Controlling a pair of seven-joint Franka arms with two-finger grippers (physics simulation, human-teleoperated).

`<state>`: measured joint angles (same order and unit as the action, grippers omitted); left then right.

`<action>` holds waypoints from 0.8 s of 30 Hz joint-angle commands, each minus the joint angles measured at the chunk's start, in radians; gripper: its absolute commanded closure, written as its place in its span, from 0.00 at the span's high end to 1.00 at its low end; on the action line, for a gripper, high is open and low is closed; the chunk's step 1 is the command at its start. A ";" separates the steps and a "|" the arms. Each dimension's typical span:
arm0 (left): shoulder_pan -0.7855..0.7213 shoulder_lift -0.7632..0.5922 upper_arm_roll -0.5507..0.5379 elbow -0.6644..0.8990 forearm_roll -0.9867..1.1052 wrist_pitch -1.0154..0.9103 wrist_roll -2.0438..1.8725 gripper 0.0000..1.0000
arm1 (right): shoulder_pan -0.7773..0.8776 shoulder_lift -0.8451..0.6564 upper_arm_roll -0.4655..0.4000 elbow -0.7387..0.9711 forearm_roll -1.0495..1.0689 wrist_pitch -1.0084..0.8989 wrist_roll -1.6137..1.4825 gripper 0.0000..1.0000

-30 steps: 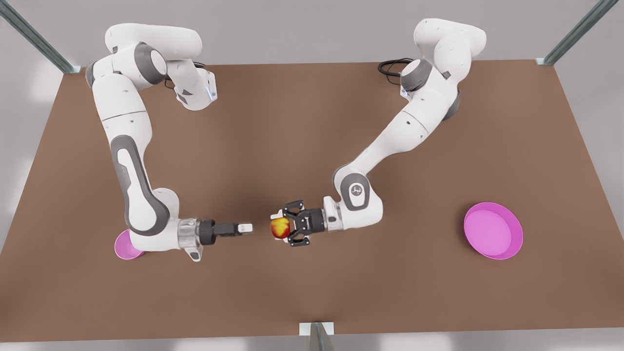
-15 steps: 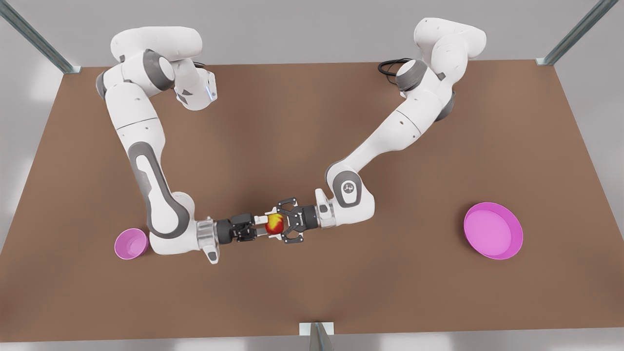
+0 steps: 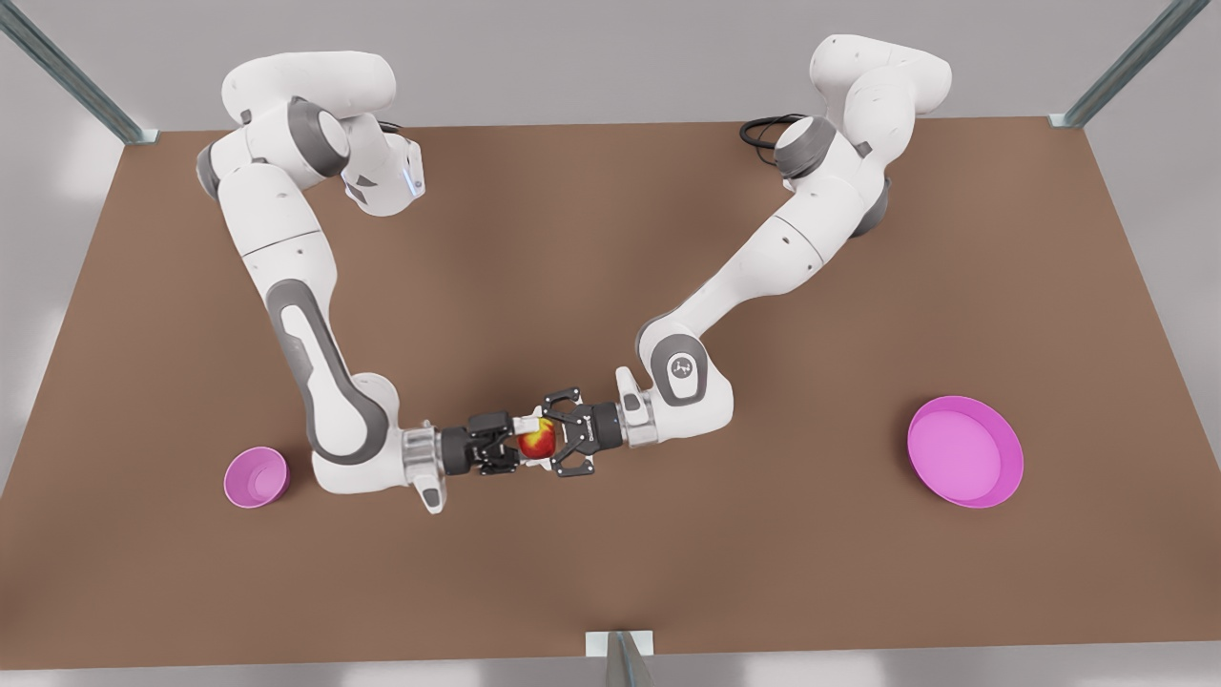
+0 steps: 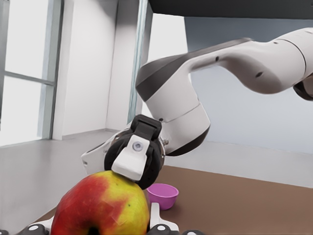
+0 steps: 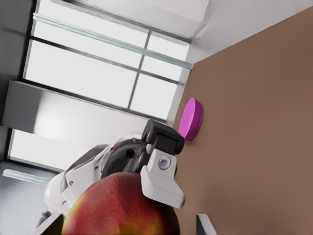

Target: Use the left arm to pick up the apple from the plate, transfer it to the gripper of the right arm, and then use the right arm to place it into the bowl

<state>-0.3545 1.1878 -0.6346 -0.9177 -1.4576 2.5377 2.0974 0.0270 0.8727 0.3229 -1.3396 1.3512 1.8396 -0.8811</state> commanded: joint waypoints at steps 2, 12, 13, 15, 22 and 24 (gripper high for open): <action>0.000 -0.002 -0.001 0.000 0.002 -0.002 0.107 0.75 | 0.004 -0.001 0.001 0.000 0.016 0.004 -0.105 1.00; 0.000 -0.002 -0.001 -0.001 0.002 0.003 0.104 1.00 | 0.004 -0.001 0.001 -0.003 0.014 0.013 -0.111 0.70; 0.002 -0.002 -0.001 -0.001 0.002 0.006 0.102 1.00 | 0.004 -0.001 0.001 -0.003 0.014 0.013 -0.111 0.70; 0.002 -0.002 -0.001 -0.001 0.000 0.006 0.101 1.00 | 0.004 -0.001 0.001 -0.004 0.014 0.012 -0.111 0.70; 0.006 -0.008 -0.001 -0.001 0.000 0.009 0.098 1.00 | -0.030 -0.001 -0.007 -0.043 0.005 -0.006 -0.130 0.70; 0.011 -0.011 -0.001 -0.001 -0.001 0.009 0.098 1.00 | -0.045 -0.001 -0.011 -0.047 0.003 -0.043 -0.131 0.70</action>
<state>-0.3444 1.1798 -0.6355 -0.9181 -1.4574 2.5455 2.1723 -0.0142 0.8720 0.3122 -1.3842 1.3573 1.8287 -0.9701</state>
